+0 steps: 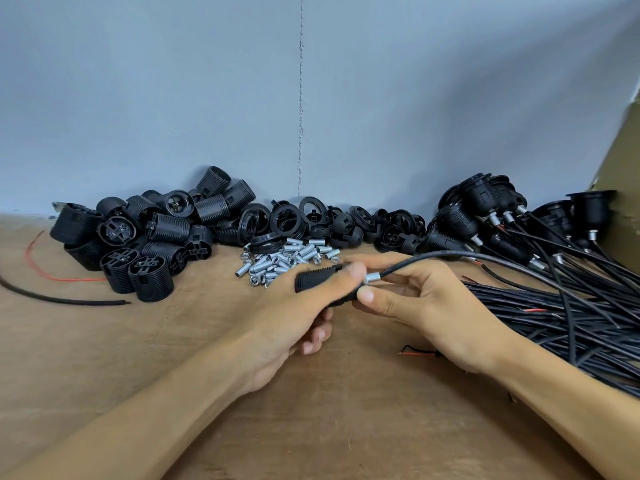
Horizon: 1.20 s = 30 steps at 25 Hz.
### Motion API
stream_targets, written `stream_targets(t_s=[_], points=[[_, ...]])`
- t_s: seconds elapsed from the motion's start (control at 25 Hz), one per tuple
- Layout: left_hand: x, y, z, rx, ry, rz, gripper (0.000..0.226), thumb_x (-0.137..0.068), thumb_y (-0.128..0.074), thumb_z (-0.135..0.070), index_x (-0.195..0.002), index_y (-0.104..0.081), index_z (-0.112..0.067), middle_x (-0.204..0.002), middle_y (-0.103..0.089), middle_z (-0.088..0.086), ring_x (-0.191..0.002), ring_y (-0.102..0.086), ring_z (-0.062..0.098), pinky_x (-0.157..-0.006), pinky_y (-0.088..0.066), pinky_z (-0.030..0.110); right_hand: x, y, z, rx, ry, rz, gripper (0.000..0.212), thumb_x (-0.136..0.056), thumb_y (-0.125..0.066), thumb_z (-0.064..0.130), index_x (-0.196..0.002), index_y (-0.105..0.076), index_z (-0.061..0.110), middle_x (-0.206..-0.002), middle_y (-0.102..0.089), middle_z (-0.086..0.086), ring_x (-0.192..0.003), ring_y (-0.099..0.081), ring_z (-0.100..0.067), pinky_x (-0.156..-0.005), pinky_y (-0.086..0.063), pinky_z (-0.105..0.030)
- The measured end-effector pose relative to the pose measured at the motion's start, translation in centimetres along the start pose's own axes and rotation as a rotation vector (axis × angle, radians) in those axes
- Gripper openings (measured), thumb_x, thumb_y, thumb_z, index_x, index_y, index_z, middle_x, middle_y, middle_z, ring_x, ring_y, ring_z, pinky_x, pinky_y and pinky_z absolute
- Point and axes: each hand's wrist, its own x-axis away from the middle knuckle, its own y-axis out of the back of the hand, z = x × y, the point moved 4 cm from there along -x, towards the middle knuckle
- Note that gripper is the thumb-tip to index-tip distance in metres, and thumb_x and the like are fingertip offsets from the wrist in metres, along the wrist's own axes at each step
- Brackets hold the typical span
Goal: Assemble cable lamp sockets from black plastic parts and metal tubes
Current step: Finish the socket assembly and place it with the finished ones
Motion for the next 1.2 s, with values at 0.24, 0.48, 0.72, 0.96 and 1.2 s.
stream_targets(t_s=[0.24,0.48,0.72,0.96,1.2], points=[[0.3,0.8,-0.5,-0.156,-0.244,-0.132,0.047,-0.053,-0.094,-0.042,-0.091,-0.068,-0.033,-0.078,-0.07,-0.006,-0.06,-0.058,0.006,-0.054,-0.045,0.017,0.2,-0.5,-0.9,-0.326,-0.14,0.073,0.043,-0.093,-0.065,0.011,-0.135,-0.062,0.018,-0.13,-0.068,-0.011,-0.124,-0.062,-0.028,-0.102,-0.051,-0.035],[1.0,0.4,-0.9,-0.416,-0.461,-0.239,0.045,-0.06,-0.089,-0.037,-0.092,-0.056,-0.04,-0.083,-0.068,-0.017,-0.073,-0.065,0.002,-0.064,-0.048,0.012,0.1,-0.6,-1.4,-0.346,-0.18,-0.012,0.037,-0.09,-0.07,0.026,-0.125,-0.069,0.016,-0.12,-0.072,-0.013,-0.113,-0.069,-0.026,-0.09,-0.057,-0.031],[1.2,0.1,-1.1,-0.417,-0.531,-0.234,0.04,-0.063,-0.087,-0.044,-0.092,-0.06,-0.042,-0.09,-0.072,-0.015,-0.082,-0.07,0.004,-0.068,-0.053,0.015,0.3,-0.8,-1.3,-0.358,-0.128,-0.045,0.037,-0.092,-0.065,0.025,-0.125,-0.068,0.009,-0.121,-0.071,-0.016,-0.115,-0.067,-0.029,-0.093,-0.057,-0.035],[1.2,0.2,-1.5,-0.385,-0.531,-0.255,0.039,-0.061,-0.083,-0.056,-0.086,-0.057,-0.038,-0.08,-0.07,-0.014,-0.072,-0.064,0.001,-0.061,-0.047,0.013,0.4,-1.3,-0.9,-0.443,-0.124,-0.072,0.033,-0.095,-0.059,0.025,-0.116,-0.071,0.004,-0.12,-0.072,-0.015,-0.112,-0.069,-0.026,-0.084,-0.058,-0.028],[1.4,0.1,-1.4,-0.452,-0.495,-0.185,0.036,-0.066,-0.08,-0.055,-0.089,-0.058,-0.038,-0.085,-0.071,-0.008,-0.077,-0.068,0.009,-0.07,-0.057,0.031,0.5,-1.3,-0.9,-0.367,-0.117,-0.106,0.037,-0.092,-0.063,0.026,-0.122,-0.069,0.005,-0.118,-0.073,-0.015,-0.113,-0.069,-0.028,-0.088,-0.058,-0.034]])
